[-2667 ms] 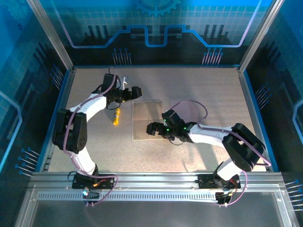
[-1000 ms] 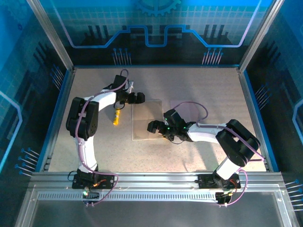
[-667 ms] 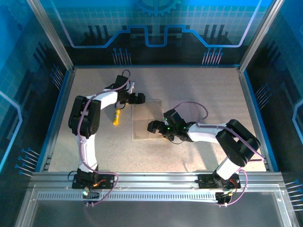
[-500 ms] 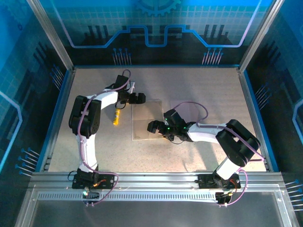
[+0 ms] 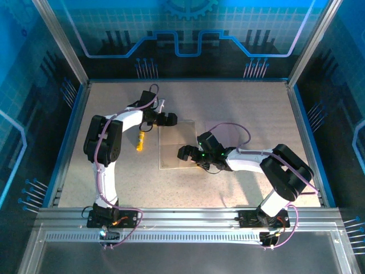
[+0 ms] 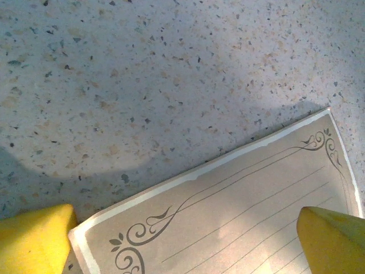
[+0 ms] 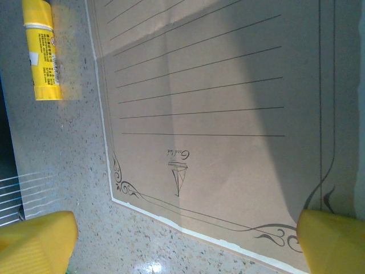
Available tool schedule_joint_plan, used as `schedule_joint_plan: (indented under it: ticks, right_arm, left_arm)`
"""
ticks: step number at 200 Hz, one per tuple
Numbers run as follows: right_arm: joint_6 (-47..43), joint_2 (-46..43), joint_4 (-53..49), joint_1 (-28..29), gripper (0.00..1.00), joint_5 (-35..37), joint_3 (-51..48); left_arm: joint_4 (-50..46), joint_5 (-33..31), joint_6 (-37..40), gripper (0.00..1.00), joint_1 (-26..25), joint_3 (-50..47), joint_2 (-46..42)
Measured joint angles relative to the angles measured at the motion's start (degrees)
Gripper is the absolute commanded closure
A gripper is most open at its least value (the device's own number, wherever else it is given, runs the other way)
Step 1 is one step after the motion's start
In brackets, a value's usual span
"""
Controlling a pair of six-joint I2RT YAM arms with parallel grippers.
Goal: Place the letter into the envelope and seal it
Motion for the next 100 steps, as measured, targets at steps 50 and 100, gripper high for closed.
schedule_joint_plan:
  ticks: [50,100]
  right_arm:
    - [0.0,0.0,0.0,-0.04,0.0,-0.15,0.0]
    - [0.0,0.0,-0.02,-0.15,0.0,-0.26,0.0]
  left_arm:
    - [-0.24,0.81,0.0,0.01,-0.04,0.11,0.0]
    - [-1.05,1.03,1.55,0.23,-0.11,0.17,-0.11]
